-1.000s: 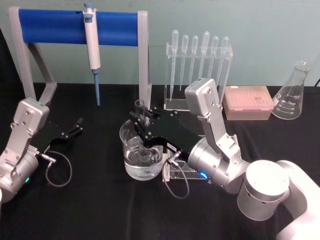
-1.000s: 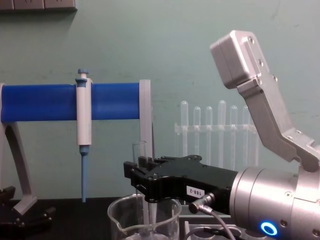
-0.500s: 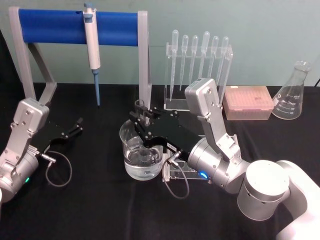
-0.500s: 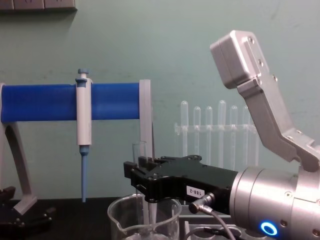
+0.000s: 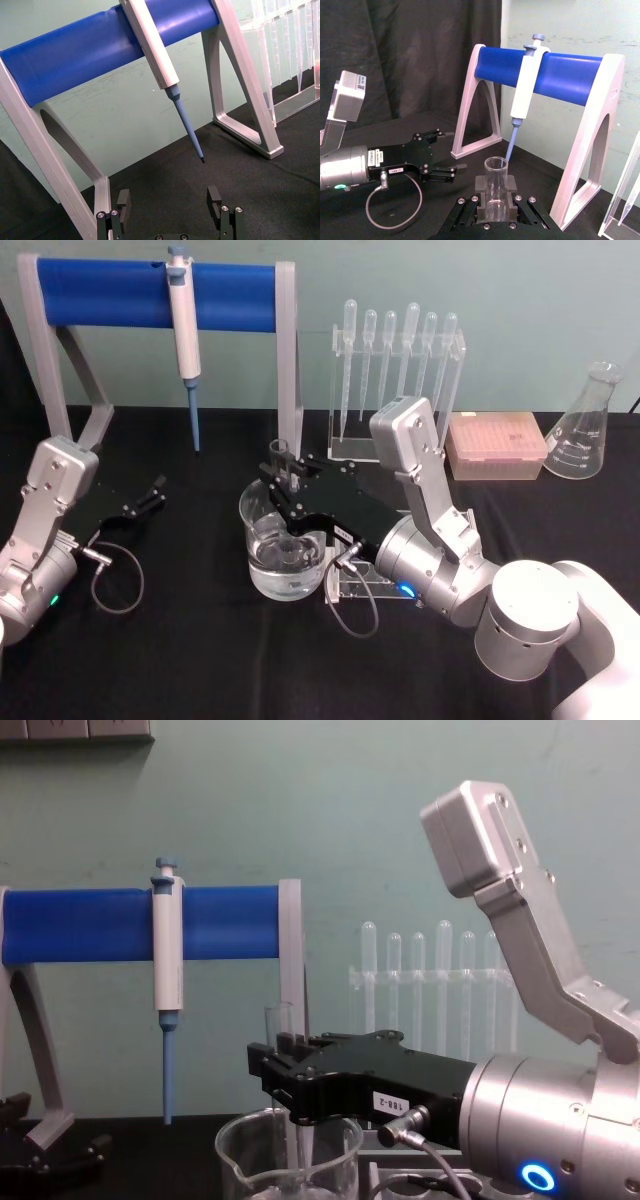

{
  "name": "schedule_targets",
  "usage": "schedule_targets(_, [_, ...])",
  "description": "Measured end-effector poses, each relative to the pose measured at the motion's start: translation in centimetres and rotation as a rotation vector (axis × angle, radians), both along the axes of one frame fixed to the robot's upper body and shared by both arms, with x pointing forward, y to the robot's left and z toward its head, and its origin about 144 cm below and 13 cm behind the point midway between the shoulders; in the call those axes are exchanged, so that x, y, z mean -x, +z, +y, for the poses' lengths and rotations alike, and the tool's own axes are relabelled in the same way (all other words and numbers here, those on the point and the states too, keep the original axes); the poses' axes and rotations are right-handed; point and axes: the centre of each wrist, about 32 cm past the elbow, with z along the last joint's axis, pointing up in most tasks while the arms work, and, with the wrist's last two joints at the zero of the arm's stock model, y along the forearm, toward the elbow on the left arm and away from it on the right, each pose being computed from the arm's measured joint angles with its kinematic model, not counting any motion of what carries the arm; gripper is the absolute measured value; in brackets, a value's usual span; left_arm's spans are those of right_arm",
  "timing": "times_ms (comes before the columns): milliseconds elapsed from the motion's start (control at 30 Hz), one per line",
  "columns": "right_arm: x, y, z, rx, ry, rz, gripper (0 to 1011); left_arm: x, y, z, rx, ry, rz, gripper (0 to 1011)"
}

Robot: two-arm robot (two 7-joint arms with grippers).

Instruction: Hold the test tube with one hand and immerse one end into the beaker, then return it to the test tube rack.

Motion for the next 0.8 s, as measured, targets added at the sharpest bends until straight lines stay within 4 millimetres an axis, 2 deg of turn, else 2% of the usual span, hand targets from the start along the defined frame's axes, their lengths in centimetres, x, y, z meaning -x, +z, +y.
schedule_targets(600, [0.0,0.1,0.0,0.000,0.000,-0.001,224,0.0,0.0,0.0,0.000,0.000,0.000,1000])
schedule_targets(700, [0.1,0.9,-0.1,0.002,0.002,-0.016,224,0.0,0.0,0.0,0.000,0.000,0.000,1000])
schedule_targets(800, [0.3,2.8,-0.1,0.009,0.007,-0.036,224,0.0,0.0,0.0,0.000,0.000,0.000,1000])
